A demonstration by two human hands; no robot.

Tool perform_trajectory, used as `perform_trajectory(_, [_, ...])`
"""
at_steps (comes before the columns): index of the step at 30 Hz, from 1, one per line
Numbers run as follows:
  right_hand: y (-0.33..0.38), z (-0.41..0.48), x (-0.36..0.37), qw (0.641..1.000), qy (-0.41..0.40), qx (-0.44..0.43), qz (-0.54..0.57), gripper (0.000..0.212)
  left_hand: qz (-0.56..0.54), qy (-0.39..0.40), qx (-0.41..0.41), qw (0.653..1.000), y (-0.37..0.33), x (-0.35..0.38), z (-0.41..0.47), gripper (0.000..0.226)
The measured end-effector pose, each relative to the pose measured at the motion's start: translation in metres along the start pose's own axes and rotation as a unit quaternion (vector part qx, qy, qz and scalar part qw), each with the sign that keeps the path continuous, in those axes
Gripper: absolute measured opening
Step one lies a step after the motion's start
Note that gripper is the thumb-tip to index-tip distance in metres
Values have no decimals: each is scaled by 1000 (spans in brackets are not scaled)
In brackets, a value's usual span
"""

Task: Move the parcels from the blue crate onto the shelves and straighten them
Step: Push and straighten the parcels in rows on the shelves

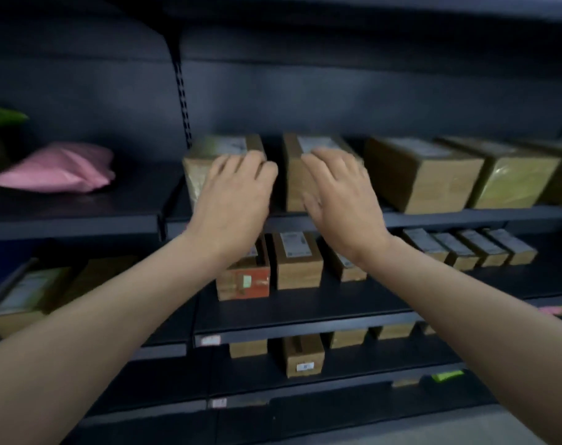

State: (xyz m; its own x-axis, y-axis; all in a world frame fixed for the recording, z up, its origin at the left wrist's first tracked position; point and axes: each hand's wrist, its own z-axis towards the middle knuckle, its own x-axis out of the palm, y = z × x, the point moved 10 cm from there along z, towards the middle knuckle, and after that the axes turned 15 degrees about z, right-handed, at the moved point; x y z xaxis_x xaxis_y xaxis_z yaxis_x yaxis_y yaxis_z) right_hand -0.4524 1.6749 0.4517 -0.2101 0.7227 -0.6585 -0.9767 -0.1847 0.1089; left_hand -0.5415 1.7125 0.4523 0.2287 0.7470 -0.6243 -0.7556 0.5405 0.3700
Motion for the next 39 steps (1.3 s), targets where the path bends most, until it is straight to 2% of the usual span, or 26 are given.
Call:
perform_trajectory(2, [0,17,-13,1000,-5,4,-31,49,33,6,-10,999,21,-4,10,42])
perform_trajectory(5, [-10,32,-12,997,21,20,-75,53,79,57,-16,995,40,14,17,53])
perform_trajectory(11, [-61,40,30,981,126,101,-109,63,101,159,-20,982,51,70,23,76])
perform_trajectory(16, [-100,46,65,964,203,150,-90,64,54,224,-28,973,46,102,37,64])
perform_trajectory(25, [-143,78,112,955,255,148,-15,65,25,202,-47,978,45,139,68,84])
perform_trajectory(39, [-165,104,139,963,252,99,-3,63,46,198,-73,976,54,178,94,81])
